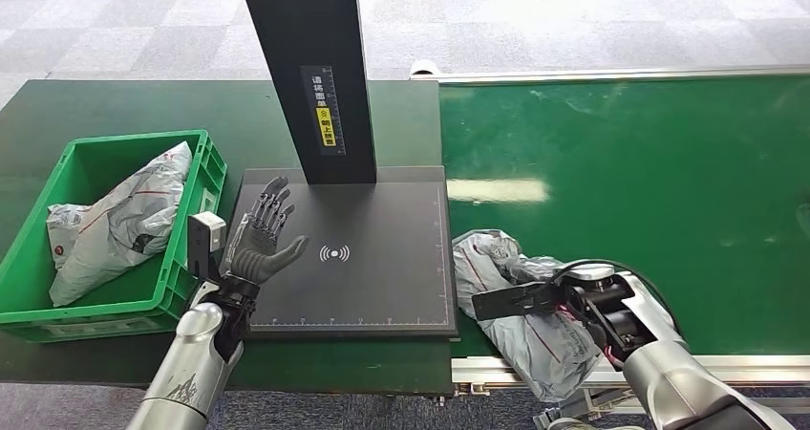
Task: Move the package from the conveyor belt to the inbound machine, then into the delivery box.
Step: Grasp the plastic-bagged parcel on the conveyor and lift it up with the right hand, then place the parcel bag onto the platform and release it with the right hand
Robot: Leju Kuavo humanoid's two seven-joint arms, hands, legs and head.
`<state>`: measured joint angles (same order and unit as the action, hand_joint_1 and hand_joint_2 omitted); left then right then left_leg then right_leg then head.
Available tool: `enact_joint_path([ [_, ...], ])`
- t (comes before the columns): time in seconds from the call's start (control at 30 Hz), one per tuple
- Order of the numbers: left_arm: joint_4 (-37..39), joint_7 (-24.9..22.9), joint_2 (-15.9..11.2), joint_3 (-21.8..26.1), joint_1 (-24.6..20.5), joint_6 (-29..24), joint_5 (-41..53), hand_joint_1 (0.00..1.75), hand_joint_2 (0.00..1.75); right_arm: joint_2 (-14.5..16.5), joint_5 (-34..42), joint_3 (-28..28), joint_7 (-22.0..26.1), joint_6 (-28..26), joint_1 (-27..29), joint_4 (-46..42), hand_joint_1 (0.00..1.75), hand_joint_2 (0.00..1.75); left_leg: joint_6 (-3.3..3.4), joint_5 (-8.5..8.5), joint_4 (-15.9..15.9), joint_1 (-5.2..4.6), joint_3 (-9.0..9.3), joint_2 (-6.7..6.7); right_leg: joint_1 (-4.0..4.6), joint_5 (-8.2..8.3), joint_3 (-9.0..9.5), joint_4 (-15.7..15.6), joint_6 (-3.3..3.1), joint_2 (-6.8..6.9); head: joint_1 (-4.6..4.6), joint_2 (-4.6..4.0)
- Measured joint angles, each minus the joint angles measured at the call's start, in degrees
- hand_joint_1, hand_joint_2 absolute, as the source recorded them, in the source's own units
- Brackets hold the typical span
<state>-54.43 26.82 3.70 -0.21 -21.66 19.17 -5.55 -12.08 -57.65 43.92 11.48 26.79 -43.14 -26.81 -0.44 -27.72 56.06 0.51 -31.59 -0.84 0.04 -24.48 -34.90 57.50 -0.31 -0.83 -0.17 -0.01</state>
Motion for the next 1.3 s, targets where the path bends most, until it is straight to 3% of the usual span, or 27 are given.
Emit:
enact_joint_path([
  [0.17,-0.8,0.1,-0.7,0.0,1.1,0.0,-0.5,0.0,1.75,-0.8,5.8,-0.2,1.0,-6.0,0.4,-1.1,1.75,1.75,0.0,0.0,0.0,0.0,-0.06,0.0,-0.01,0.01,0.0,0.0,0.0,0.0,0.0,0.01],
  [0.4,-6.0,0.4,-1.7,0.9,6.1,0.0,-1.2,0.0,1.75,-2.2,15.5,-7.3,1.4,-26.3,0.9,-14.6,1.75,1.75,0.0,0.0,0.0,0.02,-0.13,0.08,0.01,0.01,-0.12,0.0,-0.01,-0.03,0.0,0.01],
  [0.7,-8.1,0.3,-1.5,1.5,6.3,-0.2,-1.0,0.0,1.75,3.0,23.3,-22.1,10.1,-43.2,5.5,-36.5,1.75,1.75,0.0,0.01,0.0,0.03,-0.15,0.05,0.03,0.0,-0.13,0.0,-0.01,-0.01,0.02,0.01],
  [1.07,-8.1,0.8,-1.5,1.5,5.4,-0.5,-1.3,0.0,1.75,5.4,25.8,-27.3,14.3,-48.0,8.1,-44.2,1.75,1.75,-0.01,0.01,0.0,0.02,-0.14,0.08,0.01,0.0,-0.15,0.0,-0.01,-0.02,0.0,0.0],
  [1.17,-8.5,3.5,-1.2,1.7,5.3,-5.2,-0.3,0.0,1.75,5.9,26.0,-27.4,15.1,-49.0,8.7,-45.5,1.75,1.75,-0.01,0.0,0.0,0.03,-0.14,0.08,0.03,0.0,-0.15,0.0,-0.01,-0.03,-0.01,0.01],
  [1.3,-11.4,7.6,-0.3,2.2,5.2,-14.4,1.8,0.0,1.75,6.1,24.1,-24.9,13.5,-44.7,8.8,-44.5,1.75,1.75,-0.01,0.0,0.0,0.03,-0.15,0.09,0.03,0.0,-0.14,0.0,-0.01,-0.04,0.01,0.01],
])
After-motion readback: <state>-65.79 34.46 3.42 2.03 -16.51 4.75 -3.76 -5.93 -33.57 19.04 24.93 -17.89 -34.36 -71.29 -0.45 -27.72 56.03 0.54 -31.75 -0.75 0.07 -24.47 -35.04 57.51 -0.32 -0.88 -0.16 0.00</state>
